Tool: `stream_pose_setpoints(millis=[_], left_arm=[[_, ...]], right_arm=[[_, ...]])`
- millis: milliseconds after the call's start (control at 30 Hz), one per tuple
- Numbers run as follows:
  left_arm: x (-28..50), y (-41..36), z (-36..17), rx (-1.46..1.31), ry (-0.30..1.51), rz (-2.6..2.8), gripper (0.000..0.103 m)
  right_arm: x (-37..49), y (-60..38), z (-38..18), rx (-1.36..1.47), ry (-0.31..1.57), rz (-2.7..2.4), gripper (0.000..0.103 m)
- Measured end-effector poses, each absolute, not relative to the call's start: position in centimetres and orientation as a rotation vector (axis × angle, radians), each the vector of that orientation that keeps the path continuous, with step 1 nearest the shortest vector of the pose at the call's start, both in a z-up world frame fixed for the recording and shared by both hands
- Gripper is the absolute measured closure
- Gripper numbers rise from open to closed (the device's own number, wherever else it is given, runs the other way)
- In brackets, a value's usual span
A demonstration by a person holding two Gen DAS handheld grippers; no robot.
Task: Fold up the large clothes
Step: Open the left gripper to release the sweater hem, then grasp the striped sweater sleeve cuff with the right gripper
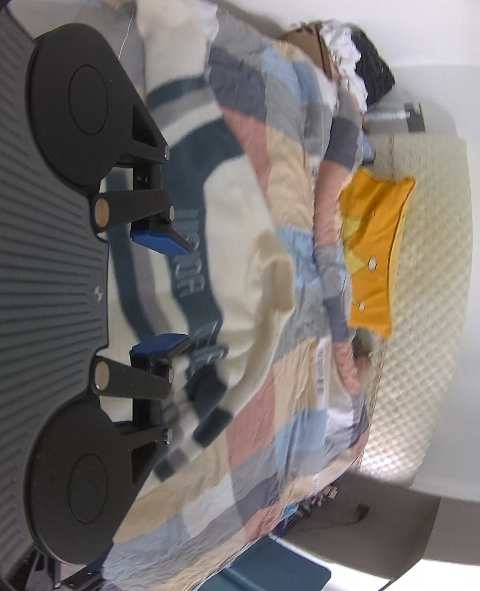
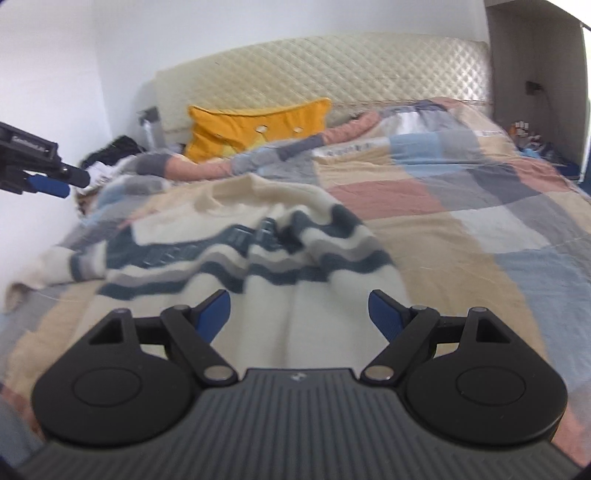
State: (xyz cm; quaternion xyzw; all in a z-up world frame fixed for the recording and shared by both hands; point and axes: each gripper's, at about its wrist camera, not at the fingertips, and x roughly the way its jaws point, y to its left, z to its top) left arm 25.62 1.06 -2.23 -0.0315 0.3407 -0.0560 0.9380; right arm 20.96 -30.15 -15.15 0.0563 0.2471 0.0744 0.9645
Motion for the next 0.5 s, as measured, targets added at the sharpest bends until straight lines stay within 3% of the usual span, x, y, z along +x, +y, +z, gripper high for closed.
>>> stream_pose_setpoints(millis=[500], left_arm=[[25.8,-5.9,-13.9,-0.085,0.685,-0.188,0.050]], right_arm=[[24.4,-36.1,-19.9,0.332,0.704,-0.105,0.020]])
